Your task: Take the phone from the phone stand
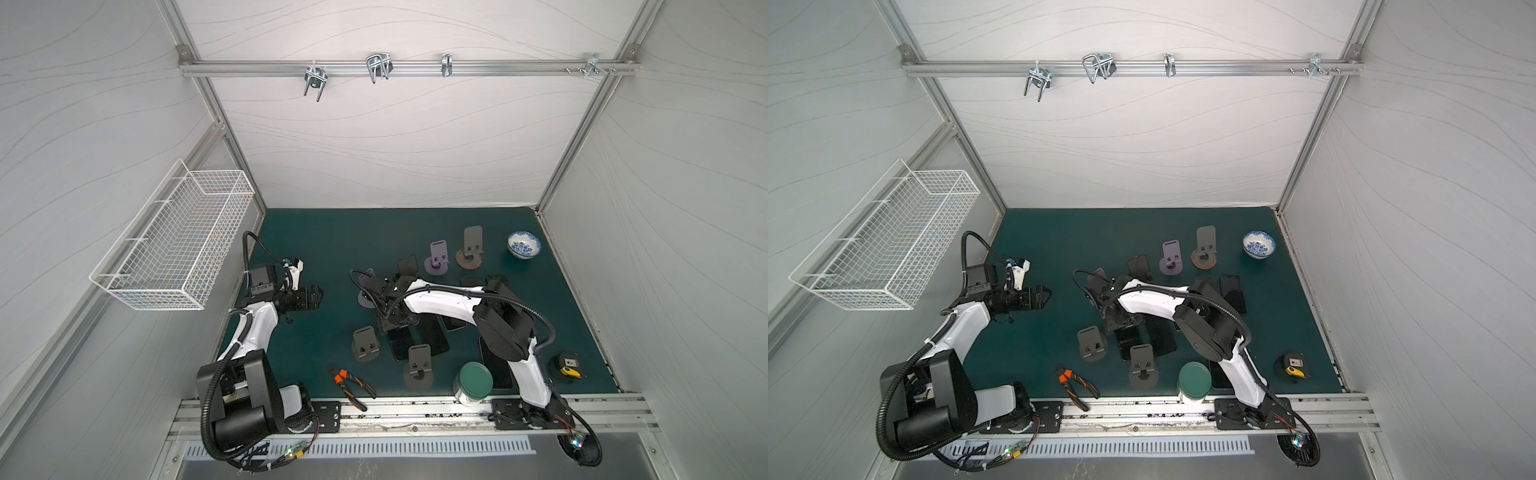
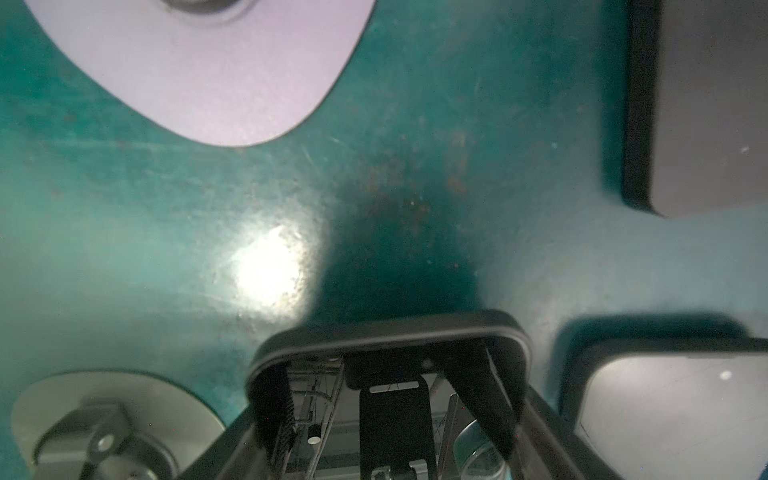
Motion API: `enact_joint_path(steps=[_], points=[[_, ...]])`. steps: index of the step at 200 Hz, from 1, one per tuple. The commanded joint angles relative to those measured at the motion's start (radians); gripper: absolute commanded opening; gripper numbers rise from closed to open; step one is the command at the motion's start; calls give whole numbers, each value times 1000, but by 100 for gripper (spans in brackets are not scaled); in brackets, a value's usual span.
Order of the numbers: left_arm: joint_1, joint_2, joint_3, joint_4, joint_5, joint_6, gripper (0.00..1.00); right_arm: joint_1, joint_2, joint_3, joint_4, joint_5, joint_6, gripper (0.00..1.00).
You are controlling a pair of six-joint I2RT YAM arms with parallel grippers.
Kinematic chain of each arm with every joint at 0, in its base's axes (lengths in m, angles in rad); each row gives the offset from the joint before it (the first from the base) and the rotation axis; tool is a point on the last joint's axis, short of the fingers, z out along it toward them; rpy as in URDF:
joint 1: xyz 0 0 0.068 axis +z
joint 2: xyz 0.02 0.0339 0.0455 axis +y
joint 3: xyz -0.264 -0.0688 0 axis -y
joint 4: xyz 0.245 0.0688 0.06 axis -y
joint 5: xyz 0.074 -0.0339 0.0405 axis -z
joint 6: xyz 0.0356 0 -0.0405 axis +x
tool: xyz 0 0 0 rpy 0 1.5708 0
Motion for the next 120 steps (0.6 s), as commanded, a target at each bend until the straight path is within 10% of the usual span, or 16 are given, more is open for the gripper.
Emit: enact_joint_path(steps=[1, 120], points=[[4, 5, 41, -5, 20, 17, 94, -2, 49, -2, -8, -23, 6, 57], [4, 7, 42, -6, 20, 17, 94, -2, 58, -16, 14, -58, -5, 65]])
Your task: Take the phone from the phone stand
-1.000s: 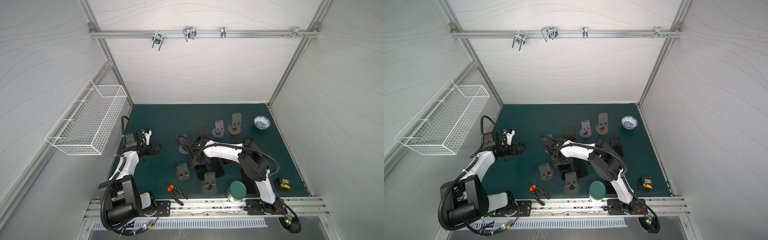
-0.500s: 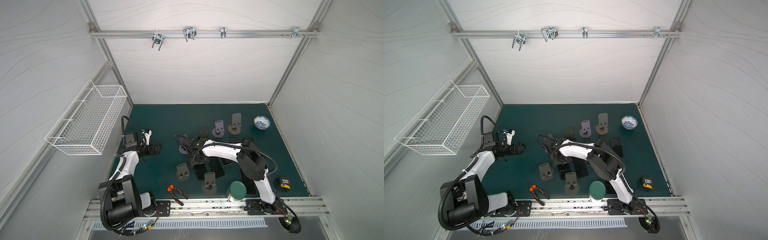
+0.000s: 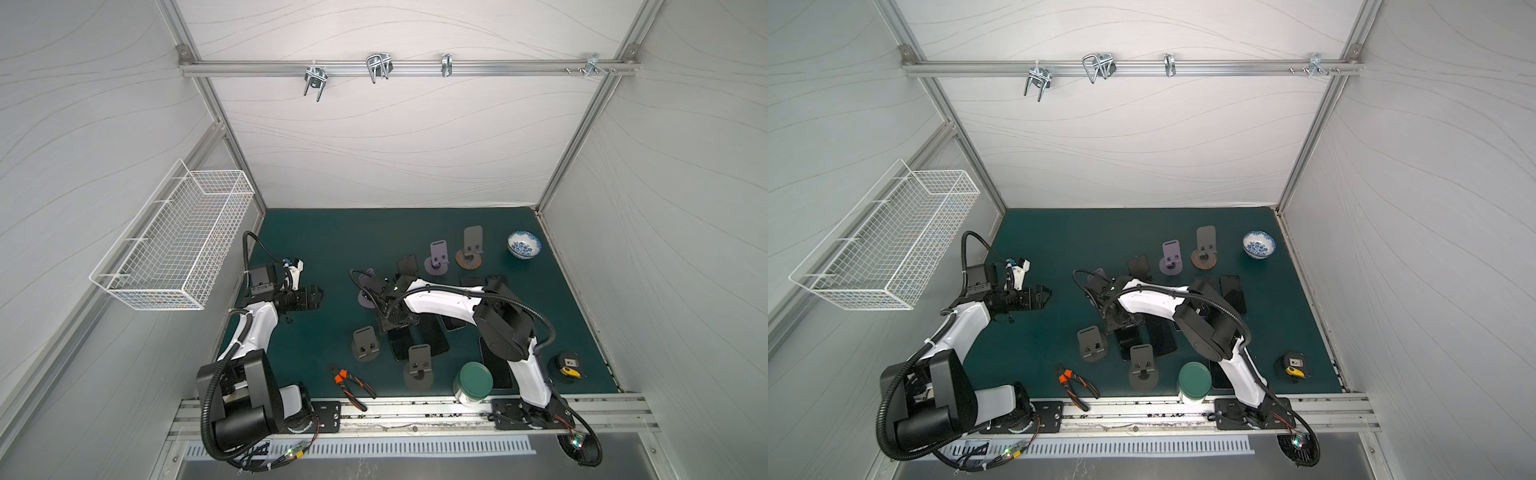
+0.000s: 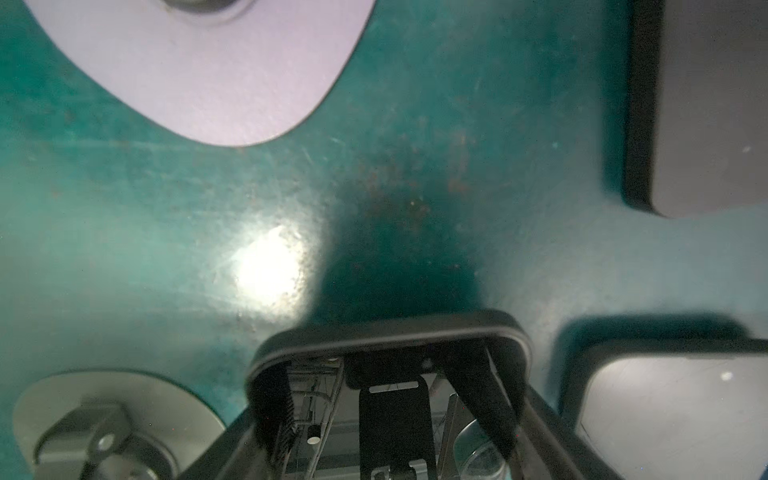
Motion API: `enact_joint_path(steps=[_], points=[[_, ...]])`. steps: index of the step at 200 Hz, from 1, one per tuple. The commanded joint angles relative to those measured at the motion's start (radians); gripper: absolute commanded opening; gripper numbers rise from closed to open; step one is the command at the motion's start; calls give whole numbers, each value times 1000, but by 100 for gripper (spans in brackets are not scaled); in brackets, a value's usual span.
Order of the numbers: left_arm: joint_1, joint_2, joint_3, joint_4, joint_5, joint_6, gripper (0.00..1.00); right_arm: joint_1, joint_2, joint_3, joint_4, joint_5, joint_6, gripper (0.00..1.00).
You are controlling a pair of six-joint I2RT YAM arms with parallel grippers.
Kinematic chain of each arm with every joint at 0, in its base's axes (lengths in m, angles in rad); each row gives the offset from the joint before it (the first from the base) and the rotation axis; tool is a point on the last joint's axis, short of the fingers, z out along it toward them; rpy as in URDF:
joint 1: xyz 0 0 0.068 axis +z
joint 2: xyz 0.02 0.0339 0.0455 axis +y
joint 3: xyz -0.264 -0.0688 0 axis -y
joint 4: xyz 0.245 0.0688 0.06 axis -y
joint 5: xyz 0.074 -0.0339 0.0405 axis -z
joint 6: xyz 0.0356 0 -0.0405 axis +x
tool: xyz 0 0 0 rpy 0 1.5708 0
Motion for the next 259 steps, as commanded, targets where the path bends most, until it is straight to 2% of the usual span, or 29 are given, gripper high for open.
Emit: enact_joint_path(steps=[1, 259], points=[[4, 7, 42, -5, 19, 17, 94, 0, 58, -17, 14, -42, -3, 65], [4, 11, 46, -5, 14, 14, 94, -1, 52, -21, 30, -52, -17, 77]])
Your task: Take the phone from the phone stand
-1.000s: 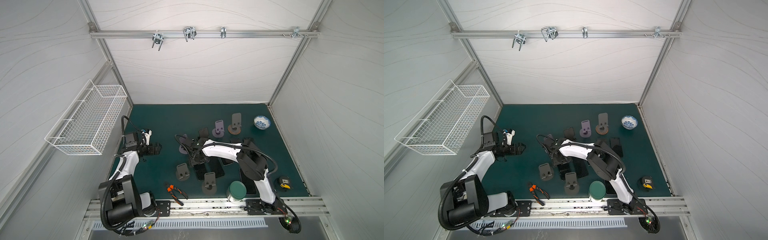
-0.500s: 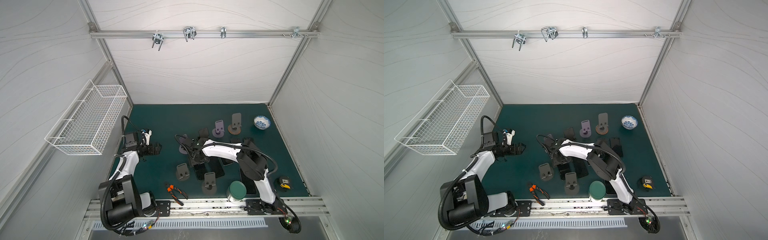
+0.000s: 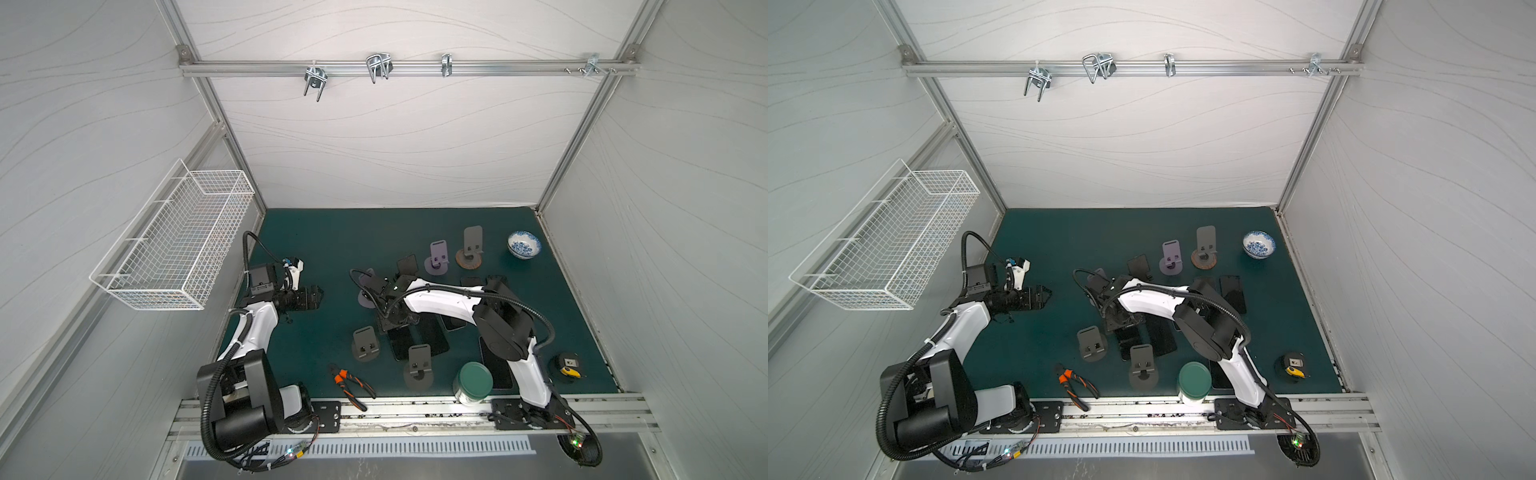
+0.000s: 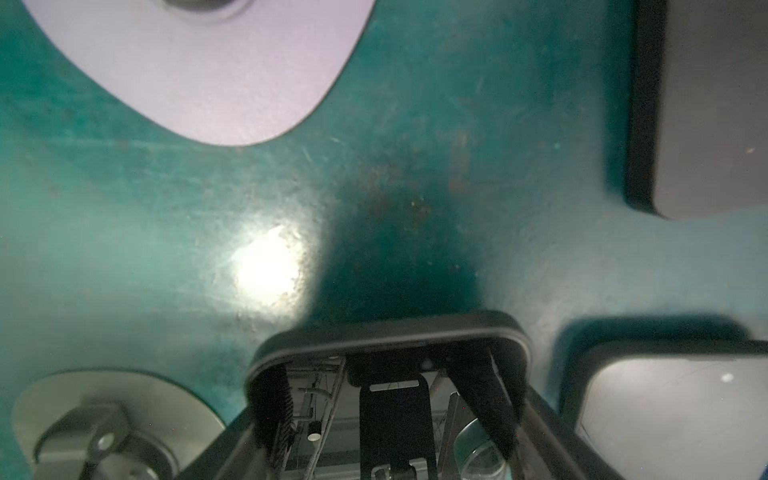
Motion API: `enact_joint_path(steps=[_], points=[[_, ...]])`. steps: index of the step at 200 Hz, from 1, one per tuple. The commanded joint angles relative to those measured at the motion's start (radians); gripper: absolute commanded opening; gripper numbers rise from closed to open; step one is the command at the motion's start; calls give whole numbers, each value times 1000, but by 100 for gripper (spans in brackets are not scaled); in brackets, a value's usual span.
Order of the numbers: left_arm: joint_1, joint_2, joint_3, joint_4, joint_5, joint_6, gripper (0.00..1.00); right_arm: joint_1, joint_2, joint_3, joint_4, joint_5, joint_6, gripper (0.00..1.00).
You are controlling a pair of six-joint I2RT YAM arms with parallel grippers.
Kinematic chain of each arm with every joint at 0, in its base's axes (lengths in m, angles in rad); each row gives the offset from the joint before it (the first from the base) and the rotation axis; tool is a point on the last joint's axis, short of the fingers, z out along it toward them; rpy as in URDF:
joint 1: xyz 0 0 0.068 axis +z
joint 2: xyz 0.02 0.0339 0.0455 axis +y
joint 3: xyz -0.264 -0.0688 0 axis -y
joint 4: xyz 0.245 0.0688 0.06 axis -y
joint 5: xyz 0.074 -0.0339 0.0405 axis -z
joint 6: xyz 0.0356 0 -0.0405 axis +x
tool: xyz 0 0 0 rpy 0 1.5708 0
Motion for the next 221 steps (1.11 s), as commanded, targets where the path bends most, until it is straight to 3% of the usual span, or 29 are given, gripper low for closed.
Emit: enact_joint_path(steps=[1, 127, 221], points=[[4, 11, 45, -5, 13, 14, 94, 1, 47, -27, 36, -47, -11, 77], [4, 7, 44, -3, 13, 13, 94, 3, 20, -11, 10, -34, -25, 81], [4, 5, 40, -1, 13, 13, 94, -3, -233, 59, -84, 56, -62, 85]])
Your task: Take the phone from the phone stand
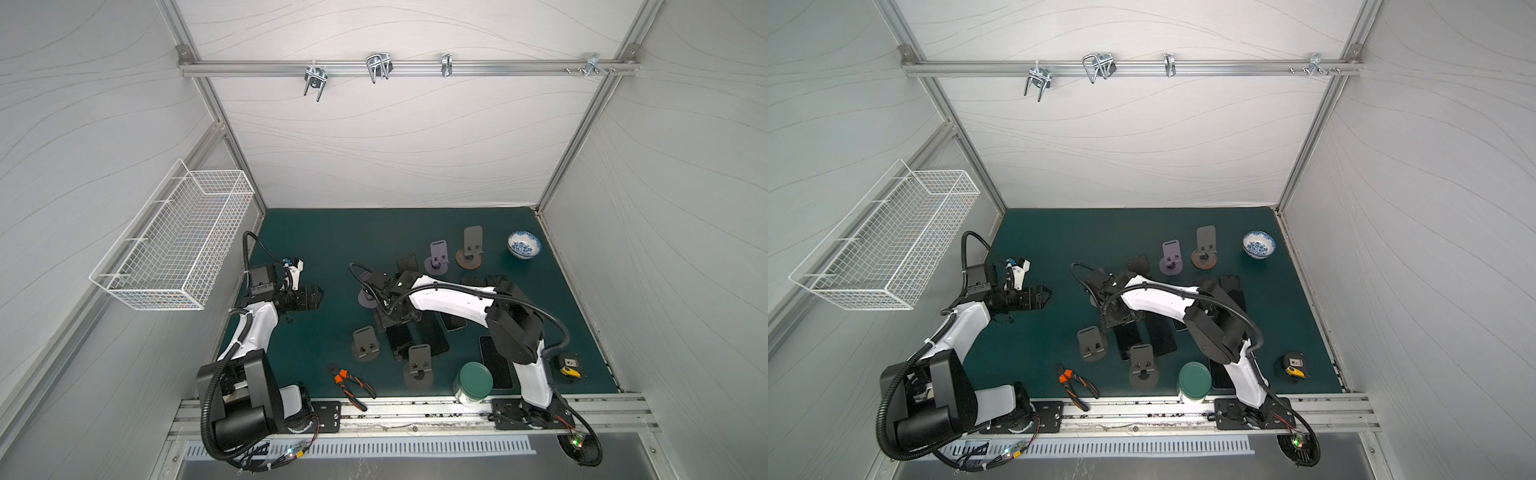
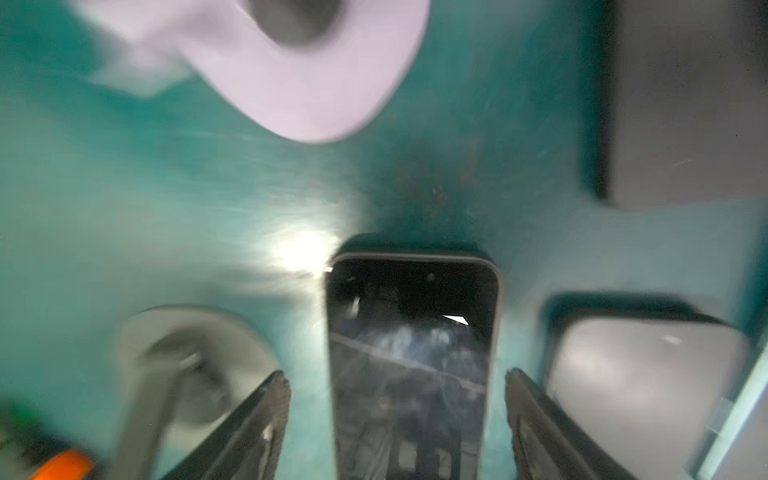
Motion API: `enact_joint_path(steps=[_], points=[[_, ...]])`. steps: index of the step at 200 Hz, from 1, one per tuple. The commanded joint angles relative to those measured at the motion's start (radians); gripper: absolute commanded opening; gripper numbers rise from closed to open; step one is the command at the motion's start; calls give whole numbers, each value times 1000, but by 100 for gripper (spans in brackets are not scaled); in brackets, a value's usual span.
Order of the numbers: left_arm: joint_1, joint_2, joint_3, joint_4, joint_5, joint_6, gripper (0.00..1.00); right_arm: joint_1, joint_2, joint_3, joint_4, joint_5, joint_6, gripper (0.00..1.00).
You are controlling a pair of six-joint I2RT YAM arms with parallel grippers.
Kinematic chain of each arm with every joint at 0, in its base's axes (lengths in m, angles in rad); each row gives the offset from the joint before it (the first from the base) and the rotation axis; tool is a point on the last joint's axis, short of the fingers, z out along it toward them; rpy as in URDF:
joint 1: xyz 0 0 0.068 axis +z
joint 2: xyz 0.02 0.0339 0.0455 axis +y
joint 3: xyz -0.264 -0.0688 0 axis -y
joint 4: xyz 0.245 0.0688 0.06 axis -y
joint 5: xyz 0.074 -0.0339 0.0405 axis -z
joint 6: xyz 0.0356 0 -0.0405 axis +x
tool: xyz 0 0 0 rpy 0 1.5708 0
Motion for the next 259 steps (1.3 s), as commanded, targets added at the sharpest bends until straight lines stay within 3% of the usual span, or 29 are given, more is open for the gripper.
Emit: enact_joint_path(steps=[1, 33, 50, 75, 132, 178, 195, 212, 225, 259], points=[[4, 4, 40, -1, 13, 13, 94, -3, -119, 34, -53, 52, -18, 85], [4, 4, 40, -2, 13, 14, 93, -19, -272, -3, -40, 147, -65, 91], [4, 4, 41, -1, 13, 13, 94, -21, -362, -67, 10, 274, -111, 99], [3, 0, 39, -2, 13, 15, 94, -37, -504, -179, 64, 470, -123, 99], [5, 2, 38, -2, 11, 14, 94, -124, -828, -492, 355, 682, -402, 99], [4, 4, 40, -1, 10, 13, 94, -397, -1155, -831, 715, 521, -607, 99], [6, 3, 39, 0, 9, 12, 94, -524, -1245, -983, 881, 513, -668, 99], [5, 1, 39, 2, 7, 10, 94, -669, -1298, -1079, 919, 487, -634, 99], [3, 3, 39, 1, 5, 8, 94, -766, -1305, -1120, 918, 379, -623, 99], [5, 9, 42, 1, -1, 5, 94, -937, -1197, -1245, 1080, 212, -533, 99]])
